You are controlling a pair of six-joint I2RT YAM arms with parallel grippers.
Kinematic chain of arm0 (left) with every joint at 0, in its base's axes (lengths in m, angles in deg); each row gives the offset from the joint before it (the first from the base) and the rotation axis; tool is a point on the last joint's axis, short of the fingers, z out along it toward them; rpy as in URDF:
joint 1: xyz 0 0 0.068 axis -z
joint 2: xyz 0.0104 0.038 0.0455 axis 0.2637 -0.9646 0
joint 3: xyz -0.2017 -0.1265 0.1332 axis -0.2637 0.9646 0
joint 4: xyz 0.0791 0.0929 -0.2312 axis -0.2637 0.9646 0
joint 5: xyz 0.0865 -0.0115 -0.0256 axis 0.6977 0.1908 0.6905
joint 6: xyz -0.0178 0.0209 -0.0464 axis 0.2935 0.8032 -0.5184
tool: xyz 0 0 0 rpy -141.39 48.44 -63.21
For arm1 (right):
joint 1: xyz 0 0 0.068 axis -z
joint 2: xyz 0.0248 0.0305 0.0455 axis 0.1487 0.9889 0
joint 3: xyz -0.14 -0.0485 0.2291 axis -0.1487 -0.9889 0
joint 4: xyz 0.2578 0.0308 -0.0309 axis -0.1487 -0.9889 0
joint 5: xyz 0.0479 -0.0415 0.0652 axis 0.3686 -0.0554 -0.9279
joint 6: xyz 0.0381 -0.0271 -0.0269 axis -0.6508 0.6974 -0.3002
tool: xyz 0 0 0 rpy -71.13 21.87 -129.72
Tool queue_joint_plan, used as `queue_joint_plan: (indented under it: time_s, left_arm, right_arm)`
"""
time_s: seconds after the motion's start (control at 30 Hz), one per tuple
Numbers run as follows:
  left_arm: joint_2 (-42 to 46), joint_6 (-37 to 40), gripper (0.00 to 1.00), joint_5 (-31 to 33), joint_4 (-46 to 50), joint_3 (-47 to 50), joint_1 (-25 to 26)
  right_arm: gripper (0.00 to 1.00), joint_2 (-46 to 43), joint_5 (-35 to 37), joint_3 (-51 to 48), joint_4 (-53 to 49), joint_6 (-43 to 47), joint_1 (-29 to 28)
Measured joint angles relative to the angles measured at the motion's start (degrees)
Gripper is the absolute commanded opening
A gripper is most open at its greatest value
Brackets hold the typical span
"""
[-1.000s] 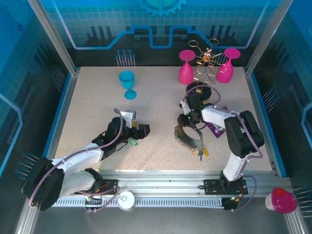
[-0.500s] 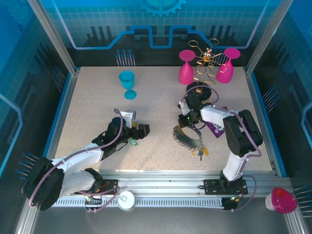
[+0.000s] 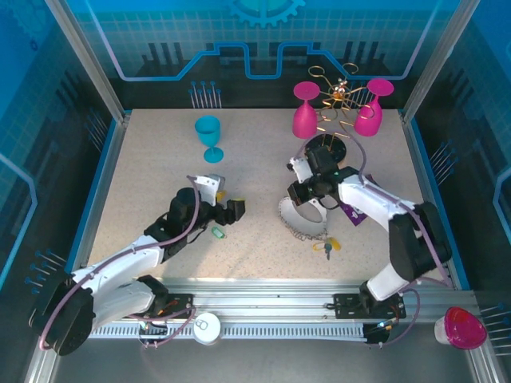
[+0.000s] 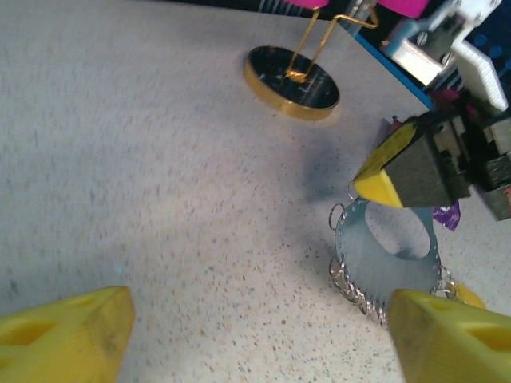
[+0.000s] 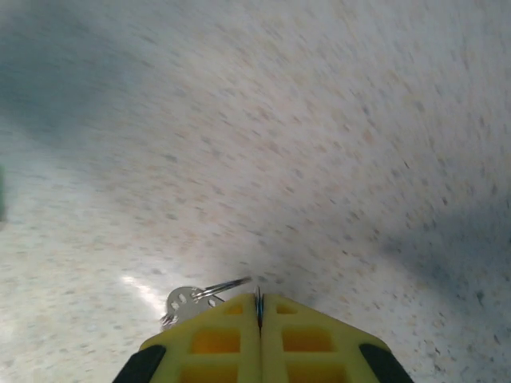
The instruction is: Put the keys on the keyring
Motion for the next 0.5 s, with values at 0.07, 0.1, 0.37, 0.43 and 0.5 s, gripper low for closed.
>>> queue_joint_plan:
  time_s: [0.07,0.1,0.37,0.43,0.5]
  left_arm:
    - [-0.96,4.09,0.57,-2.05,1.55,-2.93,-0.68]
    - [-1.75,5.4,0.54,-3.43,2.12,-4.28,-1.2]
    - [-4.79,16.72,0.38,-16.22,9.57,-10.62,-3.45]
    - [-4.83,20.46,0.38,-18.14,13.88,-13.75,-3.45]
    - [-4.87,24.39,0.37,-19.58,18.01,-17.29,-3.45]
  right_arm:
    - [0.0,-3.56,-2.03,-1.68,1.44,1.36,-0.7]
    - [0.0,-4.72,-2.97,-2.29,1.88,1.79,-0.92]
    - [0.0,-11.02,-12.63,-6.71,5.25,6.29,-1.88]
    - [0.0,-12.24,-14.23,-7.3,6.01,7.1,-2.03]
    - [0.0,-13.57,-15.93,-7.61,7.13,7.82,-2.29]
